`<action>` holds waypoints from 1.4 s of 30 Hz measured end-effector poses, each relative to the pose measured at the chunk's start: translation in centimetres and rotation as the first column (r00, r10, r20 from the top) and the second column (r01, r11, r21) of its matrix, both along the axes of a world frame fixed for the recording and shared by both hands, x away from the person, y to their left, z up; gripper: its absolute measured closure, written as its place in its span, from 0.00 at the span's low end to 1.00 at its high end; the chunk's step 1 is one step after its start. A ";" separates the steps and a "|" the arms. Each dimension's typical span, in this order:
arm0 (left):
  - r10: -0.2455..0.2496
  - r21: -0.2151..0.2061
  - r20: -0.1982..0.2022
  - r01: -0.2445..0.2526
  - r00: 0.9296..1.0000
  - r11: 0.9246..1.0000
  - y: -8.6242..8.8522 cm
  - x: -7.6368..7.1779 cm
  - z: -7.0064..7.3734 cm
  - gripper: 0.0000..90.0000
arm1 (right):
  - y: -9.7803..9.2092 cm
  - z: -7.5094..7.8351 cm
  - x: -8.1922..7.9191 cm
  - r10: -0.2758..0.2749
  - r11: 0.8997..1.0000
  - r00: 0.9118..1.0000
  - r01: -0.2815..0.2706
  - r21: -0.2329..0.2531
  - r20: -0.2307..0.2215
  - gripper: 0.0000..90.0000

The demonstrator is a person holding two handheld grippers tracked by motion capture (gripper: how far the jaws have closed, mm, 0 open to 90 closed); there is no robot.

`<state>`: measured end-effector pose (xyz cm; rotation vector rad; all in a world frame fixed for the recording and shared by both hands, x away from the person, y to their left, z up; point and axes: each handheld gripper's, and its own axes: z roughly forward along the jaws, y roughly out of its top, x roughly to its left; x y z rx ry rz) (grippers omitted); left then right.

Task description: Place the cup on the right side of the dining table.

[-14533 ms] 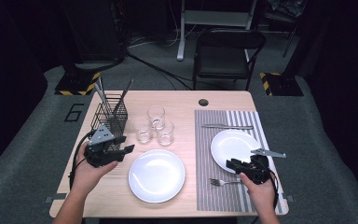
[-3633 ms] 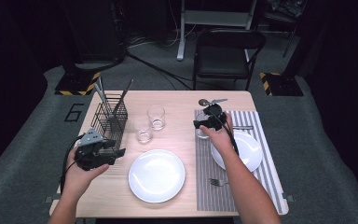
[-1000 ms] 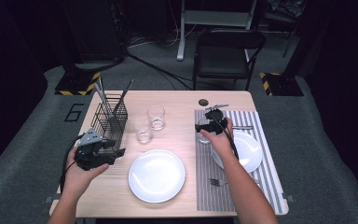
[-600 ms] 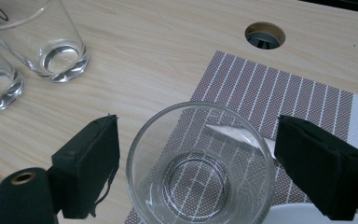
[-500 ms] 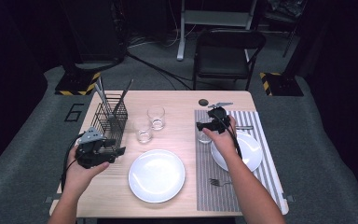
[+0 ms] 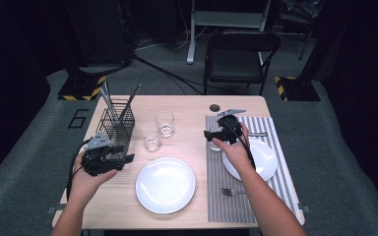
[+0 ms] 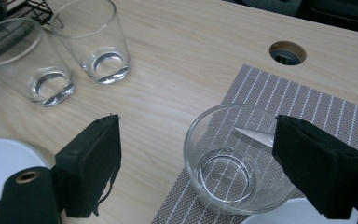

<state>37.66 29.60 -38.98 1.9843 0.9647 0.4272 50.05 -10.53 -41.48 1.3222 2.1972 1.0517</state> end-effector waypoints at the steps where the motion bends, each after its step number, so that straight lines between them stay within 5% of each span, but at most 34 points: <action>1: 0.000 0.001 0.002 0.000 1.000 1.000 0.0 0.0 0.0 0.49 | 0.0 0.1 -0.1 0.007 1.000 1.000 -0.007 0.002 0.008 0.17; 19: -0.011 -0.008 -0.002 0.011 1.000 1.000 -0.4 0.5 0.0 0.49 | -0.3 1.1 -3.6 0.034 0.999 0.999 -0.034 0.011 0.024 0.21; 42: -0.030 -0.001 -0.008 0.030 1.000 1.000 -0.9 0.9 -0.2 0.49 | -0.9 1.3 -8.7 0.089 0.992 0.995 -0.092 0.090 0.033 0.27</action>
